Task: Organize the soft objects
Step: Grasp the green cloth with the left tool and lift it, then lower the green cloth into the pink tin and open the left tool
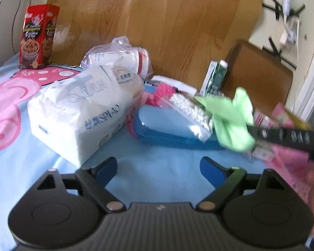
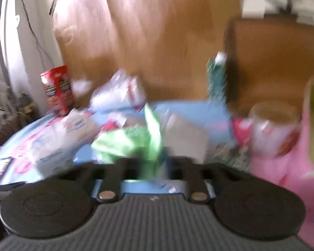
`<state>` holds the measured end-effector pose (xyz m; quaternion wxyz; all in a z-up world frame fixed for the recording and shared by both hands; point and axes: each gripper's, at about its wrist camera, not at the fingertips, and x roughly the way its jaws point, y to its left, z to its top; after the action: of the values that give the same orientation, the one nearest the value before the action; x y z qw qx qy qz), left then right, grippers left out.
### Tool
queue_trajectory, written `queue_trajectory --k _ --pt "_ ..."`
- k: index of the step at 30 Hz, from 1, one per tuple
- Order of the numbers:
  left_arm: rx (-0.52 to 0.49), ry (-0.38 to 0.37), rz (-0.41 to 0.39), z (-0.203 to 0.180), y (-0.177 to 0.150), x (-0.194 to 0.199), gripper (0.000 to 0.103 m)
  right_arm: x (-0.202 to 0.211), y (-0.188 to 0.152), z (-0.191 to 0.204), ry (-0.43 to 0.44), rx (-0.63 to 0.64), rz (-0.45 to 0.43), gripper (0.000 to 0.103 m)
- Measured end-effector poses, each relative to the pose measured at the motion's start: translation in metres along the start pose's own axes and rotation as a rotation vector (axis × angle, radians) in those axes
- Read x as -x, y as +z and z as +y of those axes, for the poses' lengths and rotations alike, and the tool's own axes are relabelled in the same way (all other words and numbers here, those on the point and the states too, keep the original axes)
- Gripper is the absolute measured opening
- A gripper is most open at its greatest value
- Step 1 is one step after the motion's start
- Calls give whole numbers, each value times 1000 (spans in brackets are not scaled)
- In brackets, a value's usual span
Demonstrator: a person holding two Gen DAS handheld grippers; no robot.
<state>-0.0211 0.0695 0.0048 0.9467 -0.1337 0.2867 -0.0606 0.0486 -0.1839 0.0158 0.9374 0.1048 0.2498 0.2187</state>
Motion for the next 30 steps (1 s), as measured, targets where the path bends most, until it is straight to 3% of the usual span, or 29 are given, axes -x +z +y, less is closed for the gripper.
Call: queue_trajectory --k 5,7,10,13,15,17,19,21,23,26,30 --pt "26 -88 -1 8 4 4 82 42 -27 13 -1 82 -27 4" --pt "1 -158 10 4 2 6 82 67 -42 13 -11 124 -25 4" --pt "-29 -283 65 -12 0 7 80 91 -58 6 -5 140 46 4" --pt "-86 -344 157 -38 -1 1 74 100 -69 8 -6 187 101 15" --pt "-82 -371 219 -48 -2 -9 74 97 -73 14 -12 228 98 48" --pt "-61 -391 269 -56 -1 -19 67 88 -72 19 -24 251 86 50" --pt "-72 -424 295 -66 -5 -23 37 76 -73 21 -14 261 95 47" --pt "-51 -462 328 -73 -2 -27 33 70 -75 23 13 258 90 9" --pt "-90 -479 302 -91 6 -27 33 76 -78 28 0 294 54 9" --pt "-166 -535 253 -128 24 -23 33 95 -76 29 -78 355 -68 9" --pt "-266 -629 187 -190 41 -25 33 125 -58 4 -209 319 -221 9"
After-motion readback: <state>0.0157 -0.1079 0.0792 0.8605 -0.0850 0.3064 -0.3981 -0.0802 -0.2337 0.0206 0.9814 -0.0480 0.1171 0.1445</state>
